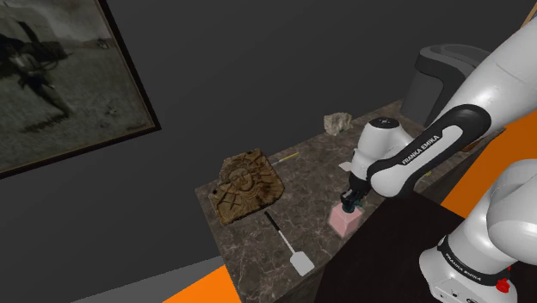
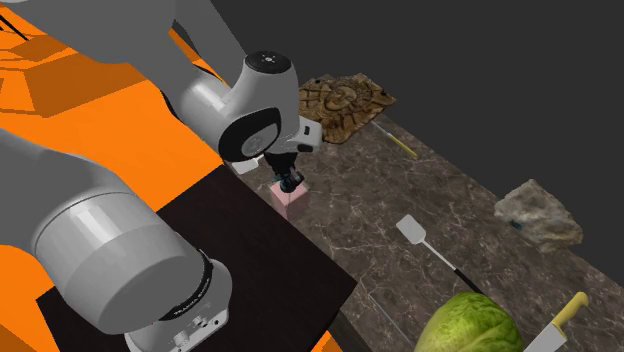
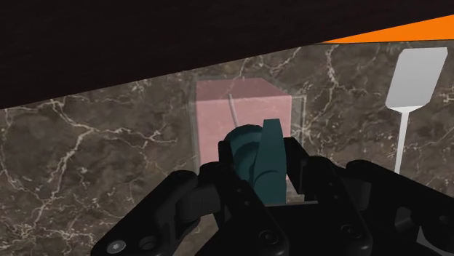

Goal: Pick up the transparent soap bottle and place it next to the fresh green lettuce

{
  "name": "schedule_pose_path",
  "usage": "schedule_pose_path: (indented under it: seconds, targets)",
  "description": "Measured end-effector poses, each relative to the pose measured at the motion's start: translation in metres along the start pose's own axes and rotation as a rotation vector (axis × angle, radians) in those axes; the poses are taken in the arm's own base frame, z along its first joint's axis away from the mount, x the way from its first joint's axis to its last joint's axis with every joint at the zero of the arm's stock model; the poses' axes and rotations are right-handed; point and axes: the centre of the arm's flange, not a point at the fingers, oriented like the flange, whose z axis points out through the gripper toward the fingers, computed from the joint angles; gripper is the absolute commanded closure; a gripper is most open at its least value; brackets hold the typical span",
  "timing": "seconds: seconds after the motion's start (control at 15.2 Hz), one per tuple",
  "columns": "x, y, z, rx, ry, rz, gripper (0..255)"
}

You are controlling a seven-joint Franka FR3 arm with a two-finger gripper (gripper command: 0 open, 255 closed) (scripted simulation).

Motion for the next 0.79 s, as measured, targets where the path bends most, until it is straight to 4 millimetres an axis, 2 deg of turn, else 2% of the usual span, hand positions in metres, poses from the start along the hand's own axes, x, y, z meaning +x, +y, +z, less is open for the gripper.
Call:
schedule_pose_path:
  seconds: [0.79]
  targets:
    - [0.001,-0.001,-0.06,0.0,0.0,0.0,255]
